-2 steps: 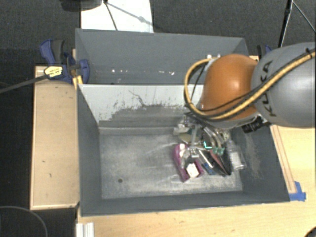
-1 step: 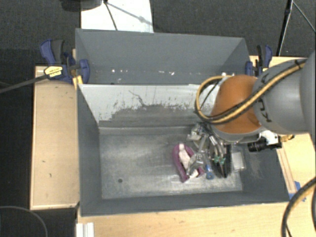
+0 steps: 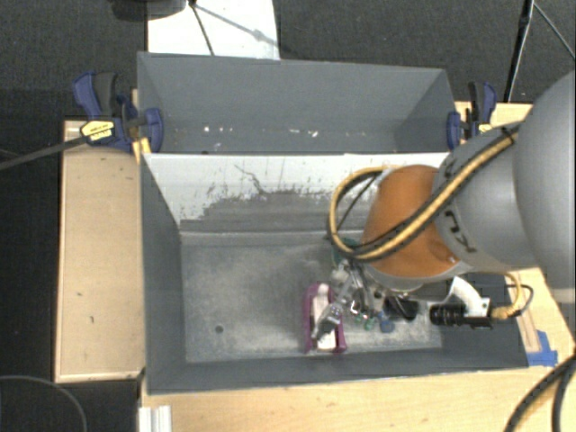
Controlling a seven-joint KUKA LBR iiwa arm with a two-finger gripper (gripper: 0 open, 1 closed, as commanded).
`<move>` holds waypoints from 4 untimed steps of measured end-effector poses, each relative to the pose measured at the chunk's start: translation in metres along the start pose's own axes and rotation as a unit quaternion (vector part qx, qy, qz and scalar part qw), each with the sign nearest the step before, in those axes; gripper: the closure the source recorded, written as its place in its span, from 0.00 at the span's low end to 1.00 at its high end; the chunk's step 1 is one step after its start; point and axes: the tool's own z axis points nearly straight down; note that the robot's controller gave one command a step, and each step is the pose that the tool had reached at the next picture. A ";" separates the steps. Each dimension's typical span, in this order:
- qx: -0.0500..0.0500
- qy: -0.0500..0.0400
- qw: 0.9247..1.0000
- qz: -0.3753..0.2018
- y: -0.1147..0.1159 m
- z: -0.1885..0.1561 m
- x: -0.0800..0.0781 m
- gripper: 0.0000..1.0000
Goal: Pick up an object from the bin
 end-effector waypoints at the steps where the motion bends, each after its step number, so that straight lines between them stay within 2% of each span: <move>1: 0.001 0.000 0.999 0.038 0.035 0.000 0.000 0.00; 2: -0.008 0.009 0.980 0.201 0.006 0.021 0.002 0.00; 3: -0.004 -0.007 0.968 0.252 0.063 0.028 0.018 0.00; 4: -0.004 -0.009 0.967 0.253 0.060 0.026 0.015 1.00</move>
Offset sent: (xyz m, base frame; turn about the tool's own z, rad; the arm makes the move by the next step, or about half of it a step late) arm 0.0157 0.0302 -0.0014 0.0799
